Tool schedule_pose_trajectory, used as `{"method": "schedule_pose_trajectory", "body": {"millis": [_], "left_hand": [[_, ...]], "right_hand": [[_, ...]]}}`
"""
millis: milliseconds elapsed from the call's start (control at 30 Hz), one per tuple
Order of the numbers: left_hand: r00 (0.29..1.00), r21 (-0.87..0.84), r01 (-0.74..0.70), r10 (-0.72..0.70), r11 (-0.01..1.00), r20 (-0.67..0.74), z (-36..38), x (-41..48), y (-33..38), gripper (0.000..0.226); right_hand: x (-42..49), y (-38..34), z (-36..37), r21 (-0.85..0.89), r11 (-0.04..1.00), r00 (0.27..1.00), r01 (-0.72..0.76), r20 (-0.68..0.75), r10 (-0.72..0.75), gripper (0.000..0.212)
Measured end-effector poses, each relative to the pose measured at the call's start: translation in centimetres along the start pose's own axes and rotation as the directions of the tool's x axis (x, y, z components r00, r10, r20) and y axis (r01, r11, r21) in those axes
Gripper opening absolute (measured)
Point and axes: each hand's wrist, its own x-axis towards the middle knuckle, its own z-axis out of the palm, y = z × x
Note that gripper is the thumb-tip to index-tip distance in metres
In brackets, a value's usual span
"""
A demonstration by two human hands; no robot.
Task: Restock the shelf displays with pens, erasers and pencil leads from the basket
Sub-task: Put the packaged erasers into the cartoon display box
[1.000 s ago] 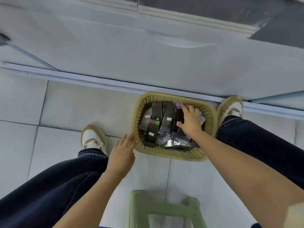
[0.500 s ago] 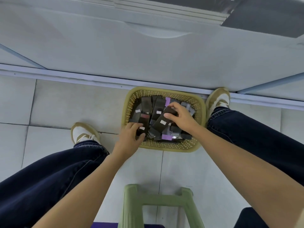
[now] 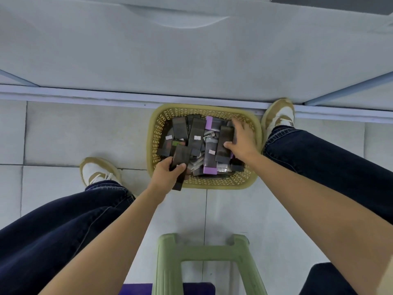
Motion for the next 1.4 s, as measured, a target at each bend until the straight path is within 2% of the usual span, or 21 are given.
{"method": "schedule_pose_trajectory", "body": {"millis": [67, 133, 267, 333, 400, 467, 567, 667, 800, 867, 933, 1033, 1100, 1133, 1200, 1300, 1400], "left_hand": [[1.0, -0.019, 0.029, -0.029, 0.999, -0.008, -0.1, 0.2, -0.2, 0.011], [0.999, -0.02, 0.051, -0.051, 0.999, -0.001, -0.2, 0.4, -0.3, 0.012], [0.997, -0.056, 0.083, -0.083, 0.995, 0.001, -0.3, 0.5, -0.2, 0.014], [0.996, -0.062, 0.085, -0.085, 0.994, 0.006, -0.4, 0.5, -0.2, 0.011], [0.997, -0.068, 0.08, -0.08, 0.994, 0.003, -0.4, 0.4, 0.0, 0.011], [0.997, -0.074, 0.079, -0.08, 0.994, -0.009, -0.6, 0.4, 0.2, 0.016], [0.997, -0.089, 0.08, -0.081, 0.993, -0.005, -0.7, 0.3, 0.3, 0.023], [0.997, -0.091, 0.078, -0.078, 0.993, 0.004, -0.7, 0.2, 0.3, 0.027], [0.998, -0.09, 0.051, -0.048, 0.995, 0.042, -0.5, 0.2, 0.7, 0.035], [0.995, -0.14, 0.06, -0.047, 0.988, 0.09, -0.2, 0.2, 0.9, 0.038], [0.996, -0.122, 0.05, -0.04, 0.991, 0.081, -0.2, 0.2, 0.9, 0.038], [0.999, -0.094, 0.031, -0.03, 0.995, 0.015, -0.9, 0.3, 0.7, 0.035], [0.999, -0.146, 0.051, -0.05, 0.988, 0.012, -1.4, 0.3, 0.5, 0.035], [0.998, -0.164, 0.061, -0.06, 0.985, 0.015, -1.6, 0.2, 0.3, 0.034], [0.997, -0.166, 0.073, -0.071, 0.983, 0.018, -1.8, 0.1, 0.0, 0.033], [0.997, -0.173, 0.073, -0.075, 0.982, -0.001, -1.9, 0.0, -0.3, 0.027], [0.996, -0.201, 0.062, -0.072, 0.978, -0.043, -2.4, -0.3, -0.3, 0.019]], "right_hand": [[0.0, 0.4, 1.4, -0.142, 0.989, 0.999, 0.031, 0.045, -0.025, 0.093], [0.1, 0.5, 2.4, -0.213, 0.976, 0.998, 0.051, 0.051, -0.041, 0.097], [0.0, 0.3, 2.8, -0.217, 0.968, 0.991, 0.127, 0.078, -0.113, 0.083], [-0.5, 0.4, 2.9, -0.11, 0.979, 0.984, 0.171, 0.079, -0.163, 0.064], [-0.9, 0.4, 2.3, 0.172, 0.974, 0.983, 0.147, 0.081, -0.163, 0.037], [-1.1, 0.4, 1.3, 0.387, 0.917, 0.977, 0.101, 0.133, -0.164, 0.021], [-1.1, -0.1, 0.4, 0.462, 0.885, 0.957, 0.053, 0.229, -0.177, 0.021], [-1.2, -1.7, 0.1, 0.513, 0.858, 0.949, 0.032, 0.254, -0.187, 0.021], [-1.8, -4.4, 0.4, 0.613, 0.79, 0.895, -0.004, 0.355, -0.271, 0.023], [-2.2, -5.5, 1.1, 0.644, 0.765, 0.878, -0.004, 0.369, -0.306, 0.021], [-2.4, -6.0, 1.8, 0.671, 0.741, 0.895, 0.021, 0.317, -0.313, 0.016], [-1.9, -5.4, 2.8, 0.576, 0.808, 0.981, 0.128, 0.048, -0.19, 0.015], [-1.4, -4.2, 3.5, 0.433, 0.895, 0.993, 0.112, -0.072, -0.09, 0.031], [-1.3, -3.6, 4.0, 0.365, 0.927, 0.996, 0.083, -0.052, -0.069, 0.04], [-1.6, -2.8, 5.0, 0.254, 0.966, 0.995, 0.048, 0.078, -0.07, 0.049], [-2.2, -2.1, 6.0, 0.126, 0.985, 0.984, 0.115, 0.124, -0.131, 0.037], [-2.5, -2.1, 4.7, 0.235, 0.963, 0.968, 0.129, 0.18, -0.174, 0.019]]}}
